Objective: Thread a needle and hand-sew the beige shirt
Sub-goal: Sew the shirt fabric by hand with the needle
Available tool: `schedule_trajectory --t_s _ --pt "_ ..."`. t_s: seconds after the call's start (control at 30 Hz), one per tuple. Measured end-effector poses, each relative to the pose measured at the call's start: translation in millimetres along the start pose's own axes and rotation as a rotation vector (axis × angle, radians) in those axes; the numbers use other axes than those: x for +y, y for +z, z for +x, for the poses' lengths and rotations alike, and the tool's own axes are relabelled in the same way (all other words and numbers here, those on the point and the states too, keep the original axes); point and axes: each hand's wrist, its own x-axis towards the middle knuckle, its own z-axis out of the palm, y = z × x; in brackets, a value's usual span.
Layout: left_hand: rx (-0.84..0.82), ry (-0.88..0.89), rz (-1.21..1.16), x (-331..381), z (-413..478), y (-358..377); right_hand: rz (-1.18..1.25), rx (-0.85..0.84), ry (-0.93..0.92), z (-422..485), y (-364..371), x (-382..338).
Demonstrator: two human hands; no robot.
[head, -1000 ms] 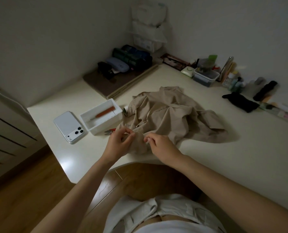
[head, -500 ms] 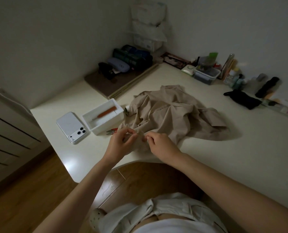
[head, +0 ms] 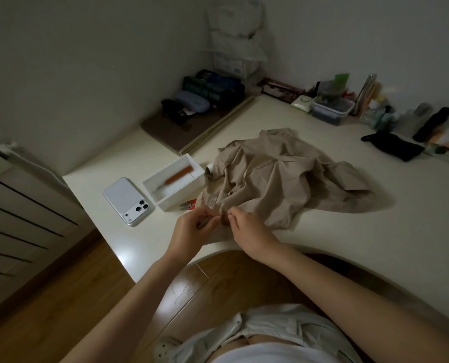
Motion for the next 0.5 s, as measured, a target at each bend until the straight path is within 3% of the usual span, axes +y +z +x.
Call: schedule_trajectory --t_s 0.27,0.5 --pt "0.000 -0.021 0.054 4 2 1 0.136 -0.002 0.023 -1 -2 -7" --pt "0.126 0.014 0.178 16 11 4 0.206 -0.025 -0.024 -1 -17 -14"
